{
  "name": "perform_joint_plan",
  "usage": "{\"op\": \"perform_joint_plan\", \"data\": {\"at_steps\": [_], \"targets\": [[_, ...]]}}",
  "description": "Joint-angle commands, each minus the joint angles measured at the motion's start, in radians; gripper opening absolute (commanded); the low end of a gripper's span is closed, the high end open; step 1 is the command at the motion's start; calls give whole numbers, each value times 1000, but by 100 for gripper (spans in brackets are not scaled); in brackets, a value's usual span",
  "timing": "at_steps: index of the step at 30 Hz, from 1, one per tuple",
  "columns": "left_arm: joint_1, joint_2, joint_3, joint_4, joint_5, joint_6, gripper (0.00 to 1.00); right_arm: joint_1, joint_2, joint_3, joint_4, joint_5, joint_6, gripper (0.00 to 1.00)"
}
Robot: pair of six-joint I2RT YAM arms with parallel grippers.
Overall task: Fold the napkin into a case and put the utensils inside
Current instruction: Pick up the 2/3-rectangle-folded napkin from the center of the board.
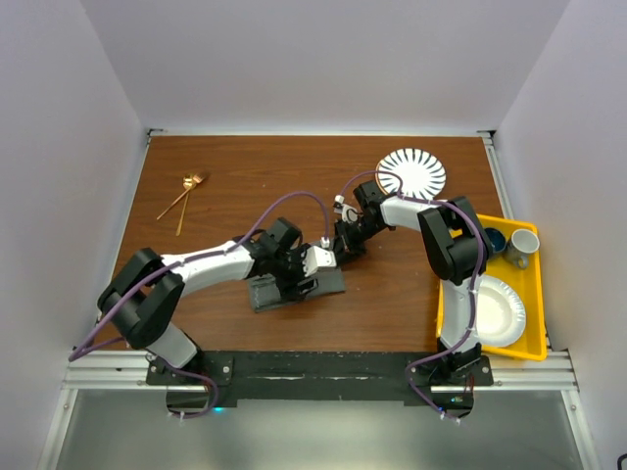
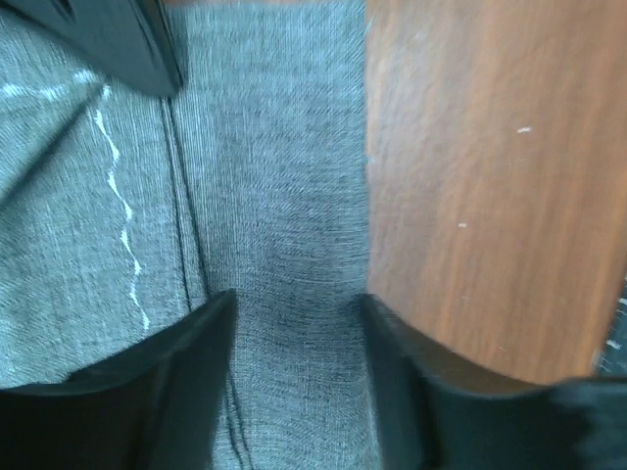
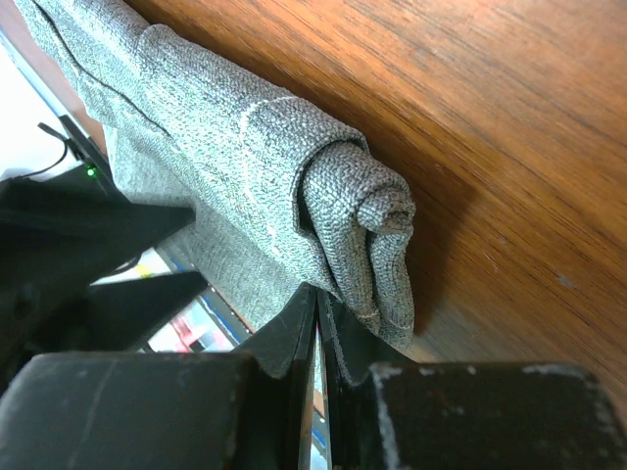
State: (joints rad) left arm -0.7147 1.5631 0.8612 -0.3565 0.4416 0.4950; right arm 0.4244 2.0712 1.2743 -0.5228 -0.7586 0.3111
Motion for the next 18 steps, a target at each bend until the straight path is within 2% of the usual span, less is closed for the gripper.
{"op": "perform_joint_plan", "data": {"at_steps": [1,4,6,9,10,12,15,16,17,18], "targets": [[-69,5,-42,126,-183,-59,75,-7,46,-12,12,151,-41,8],[-104,25,-70,149,-224,-44,75,-9,44,-10,10,153,-47,9],[-127,32,-90,152,-231,-35,67,-7,44,-9,9,153,-49,9],[-146,63,-108,146,-262,-19,45,-9,43,-15,9,151,-50,9],[-146,71,-113,142,-268,-9,33,-7,41,-15,7,151,-55,9],[-146,89,-119,136,-282,-1,26,-7,38,-21,6,153,-58,9],[-140,101,-100,97,-282,10,24,-7,32,-27,6,154,-61,8],[-132,82,-90,78,-236,17,25,-7,30,-29,6,153,-63,9],[-129,72,-84,65,-218,19,29,-9,30,-29,4,154,-63,9],[-131,63,-76,47,-198,28,38,-9,30,-27,3,156,-64,9]]}}
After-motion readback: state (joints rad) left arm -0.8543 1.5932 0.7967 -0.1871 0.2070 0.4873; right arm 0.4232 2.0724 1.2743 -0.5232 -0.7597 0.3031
